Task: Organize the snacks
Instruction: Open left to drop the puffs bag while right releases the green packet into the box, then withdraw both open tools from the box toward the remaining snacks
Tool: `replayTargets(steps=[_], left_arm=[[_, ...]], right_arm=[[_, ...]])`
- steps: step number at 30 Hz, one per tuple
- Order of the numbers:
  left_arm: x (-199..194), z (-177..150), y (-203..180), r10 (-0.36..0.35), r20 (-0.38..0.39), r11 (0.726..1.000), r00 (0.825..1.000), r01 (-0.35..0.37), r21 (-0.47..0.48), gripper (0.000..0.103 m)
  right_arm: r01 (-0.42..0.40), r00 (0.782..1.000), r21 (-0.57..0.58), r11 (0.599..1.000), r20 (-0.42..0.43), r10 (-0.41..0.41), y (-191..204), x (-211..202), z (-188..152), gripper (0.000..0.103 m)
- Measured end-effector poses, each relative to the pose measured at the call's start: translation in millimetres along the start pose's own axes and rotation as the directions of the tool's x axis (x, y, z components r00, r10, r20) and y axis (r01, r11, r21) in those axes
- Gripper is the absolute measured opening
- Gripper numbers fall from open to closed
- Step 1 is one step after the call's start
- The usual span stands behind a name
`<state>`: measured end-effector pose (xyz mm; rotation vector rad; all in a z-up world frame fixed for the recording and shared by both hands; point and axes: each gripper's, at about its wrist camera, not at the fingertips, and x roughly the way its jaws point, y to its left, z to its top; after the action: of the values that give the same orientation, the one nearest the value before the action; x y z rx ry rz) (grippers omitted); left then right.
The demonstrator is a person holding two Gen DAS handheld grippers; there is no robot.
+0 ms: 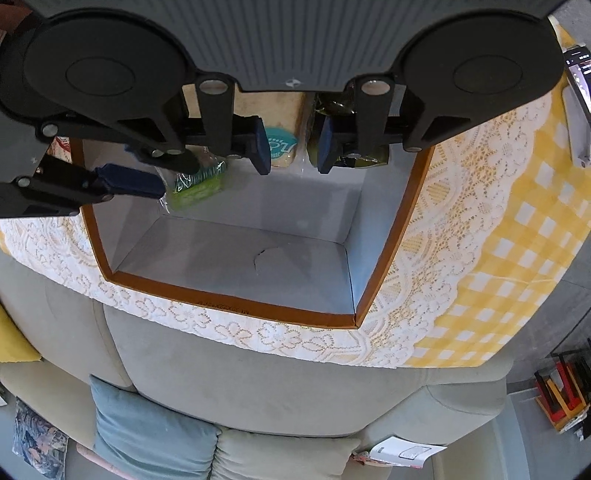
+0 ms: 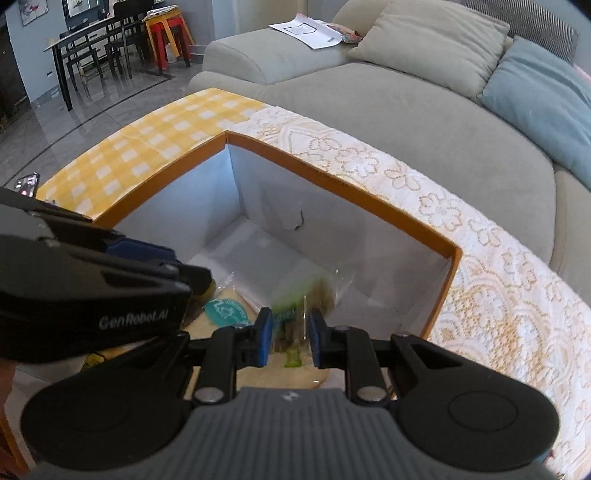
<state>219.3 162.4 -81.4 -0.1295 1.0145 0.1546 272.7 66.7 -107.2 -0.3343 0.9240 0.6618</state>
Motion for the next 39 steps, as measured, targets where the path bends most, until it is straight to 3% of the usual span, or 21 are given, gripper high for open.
replayTargets(steps=[9,19,24,27,28,30,33,39], left_arm=[[-10.5,-4.8,-5.8,0.046,0.071,0.999,0.996,-0.048,0.025,0.035],[-35.2,-16.2,-13.2,0.040,0.178,0.999,0.983,-0.040,-0.006,0.035],[-56.8,-29.8,-30.3,0.026,0.220,0.999,0.975,-0.032,0.023,0.035],[-76.7,-38.1,-43.9,0.028,0.258,0.999,0.966,-0.035,0.025,0.035],[-84.9,-40.8,-49.2,0.019,0.273,0.999,0.962,-0.028,0.029,0.038],[-98.7,-46.6,-58.6,0.003,0.307,0.999,0.952,-0.014,0.033,0.055],[-117.8,-55.8,-77.3,-0.012,0.359,0.997,0.933,-0.014,0.071,0.058],[-134.1,-70.6,-113.6,-0.055,0.364,0.984,0.930,-0.012,0.179,0.060]], right_arm=[[0.092,0.995,-0.015,0.996,0.044,-0.091,-4.5,-24.2,-2.8,0.025],[0.128,0.979,0.097,0.987,0.149,-0.141,-17.2,-80.5,-33.4,0.025],[0.109,0.961,0.167,0.980,0.235,-0.147,-24.8,-116.2,-62.6,0.041],[0.128,0.942,0.196,0.972,0.282,-0.181,-29.4,-140.3,-82.7,0.044],[0.142,0.935,0.205,0.968,0.292,-0.199,-31.3,-147.0,-89.6,0.047],[0.171,0.920,0.228,0.959,0.313,-0.238,-33.8,-161.5,-104.2,0.047],[0.181,0.907,0.263,0.948,0.327,-0.264,-40.3,-179.6,-126.6,0.047],[0.194,0.890,0.344,0.919,0.332,-0.312,-57.9,-205.0,-174.6,0.047]])
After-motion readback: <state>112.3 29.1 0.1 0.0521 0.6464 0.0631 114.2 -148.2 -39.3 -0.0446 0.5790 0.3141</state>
